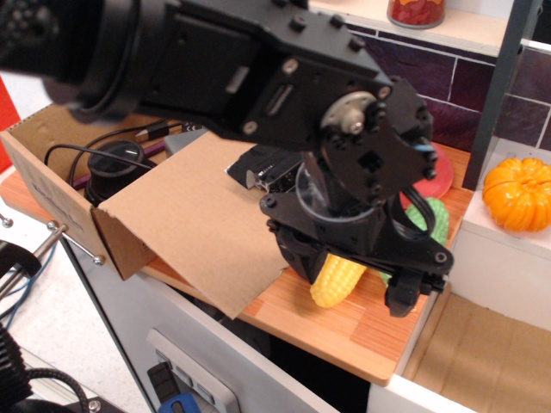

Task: Close brown1fbox flap

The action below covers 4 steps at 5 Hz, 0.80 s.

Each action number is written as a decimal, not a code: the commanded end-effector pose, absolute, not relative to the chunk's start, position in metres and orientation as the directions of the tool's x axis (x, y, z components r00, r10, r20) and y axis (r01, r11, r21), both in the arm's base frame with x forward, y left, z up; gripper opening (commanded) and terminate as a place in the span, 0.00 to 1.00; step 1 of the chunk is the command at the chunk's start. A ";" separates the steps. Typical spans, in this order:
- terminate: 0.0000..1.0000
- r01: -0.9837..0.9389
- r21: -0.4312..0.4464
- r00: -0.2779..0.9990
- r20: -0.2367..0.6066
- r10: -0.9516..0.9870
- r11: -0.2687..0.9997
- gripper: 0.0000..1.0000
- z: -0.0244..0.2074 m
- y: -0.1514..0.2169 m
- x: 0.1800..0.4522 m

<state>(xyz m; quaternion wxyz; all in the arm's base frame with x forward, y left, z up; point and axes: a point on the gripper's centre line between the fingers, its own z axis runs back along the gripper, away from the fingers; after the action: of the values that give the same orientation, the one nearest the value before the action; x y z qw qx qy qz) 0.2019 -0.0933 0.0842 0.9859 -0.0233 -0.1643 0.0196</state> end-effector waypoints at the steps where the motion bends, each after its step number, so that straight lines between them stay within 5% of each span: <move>1: 0.00 -0.031 -0.052 0.945 0.323 0.046 0.998 1.00 0.084 -0.093 0.202; 2: 0.00 -0.044 0.054 0.951 0.307 0.025 0.998 1.00 0.077 -0.096 0.201; 4: 0.00 -0.039 0.122 0.956 0.295 0.001 0.992 1.00 0.059 -0.094 0.196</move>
<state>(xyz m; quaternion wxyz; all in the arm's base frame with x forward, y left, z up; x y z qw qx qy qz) 0.1915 -0.0908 0.0519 0.9864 0.0739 -0.1466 0.0053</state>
